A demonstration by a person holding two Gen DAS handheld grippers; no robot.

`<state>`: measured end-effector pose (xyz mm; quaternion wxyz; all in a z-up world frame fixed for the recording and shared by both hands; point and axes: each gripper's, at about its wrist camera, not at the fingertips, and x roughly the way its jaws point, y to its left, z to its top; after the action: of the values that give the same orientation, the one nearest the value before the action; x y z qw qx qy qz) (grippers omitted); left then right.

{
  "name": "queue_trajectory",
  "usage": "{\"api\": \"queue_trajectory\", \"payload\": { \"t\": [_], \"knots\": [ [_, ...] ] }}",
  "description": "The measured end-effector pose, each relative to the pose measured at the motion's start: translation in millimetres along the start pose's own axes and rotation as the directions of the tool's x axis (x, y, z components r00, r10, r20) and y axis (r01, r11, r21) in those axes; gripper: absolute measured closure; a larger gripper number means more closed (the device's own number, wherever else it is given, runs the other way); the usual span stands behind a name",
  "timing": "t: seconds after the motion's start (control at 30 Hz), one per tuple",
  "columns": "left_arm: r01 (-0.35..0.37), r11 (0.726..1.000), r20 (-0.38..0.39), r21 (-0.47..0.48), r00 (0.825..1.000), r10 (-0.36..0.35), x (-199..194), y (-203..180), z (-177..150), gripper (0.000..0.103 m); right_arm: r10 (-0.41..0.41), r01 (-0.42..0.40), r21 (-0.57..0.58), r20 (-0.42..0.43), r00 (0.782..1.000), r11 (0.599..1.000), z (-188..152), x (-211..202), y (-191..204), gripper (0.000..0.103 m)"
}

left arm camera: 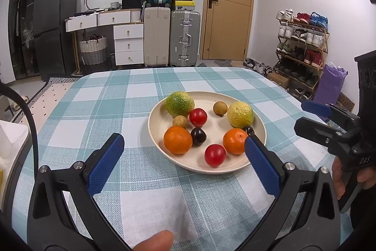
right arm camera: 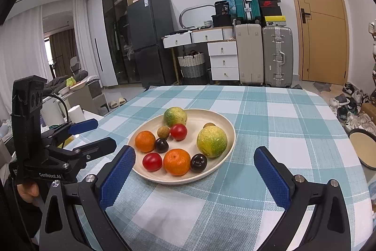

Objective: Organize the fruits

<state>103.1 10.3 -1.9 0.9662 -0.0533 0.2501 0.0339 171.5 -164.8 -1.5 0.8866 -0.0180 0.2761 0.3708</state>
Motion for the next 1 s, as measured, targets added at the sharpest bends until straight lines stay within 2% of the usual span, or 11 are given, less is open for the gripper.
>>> {"api": "queue_trajectory", "payload": {
  "t": [0.47,1.0],
  "knots": [
    [0.015,1.000,0.008,-0.010,1.000,-0.015,-0.5,1.5,0.9,0.001,-0.022,0.023,-0.045,0.030,0.999,0.999,-1.3,-6.2,9.5,0.000],
    [0.019,1.000,0.007,-0.022,1.000,-0.019,1.6,4.3,0.0,0.001,-0.019,0.020,-0.037,0.031,0.999,0.999,-0.8,-7.6,8.0,0.000]
  ]
}}
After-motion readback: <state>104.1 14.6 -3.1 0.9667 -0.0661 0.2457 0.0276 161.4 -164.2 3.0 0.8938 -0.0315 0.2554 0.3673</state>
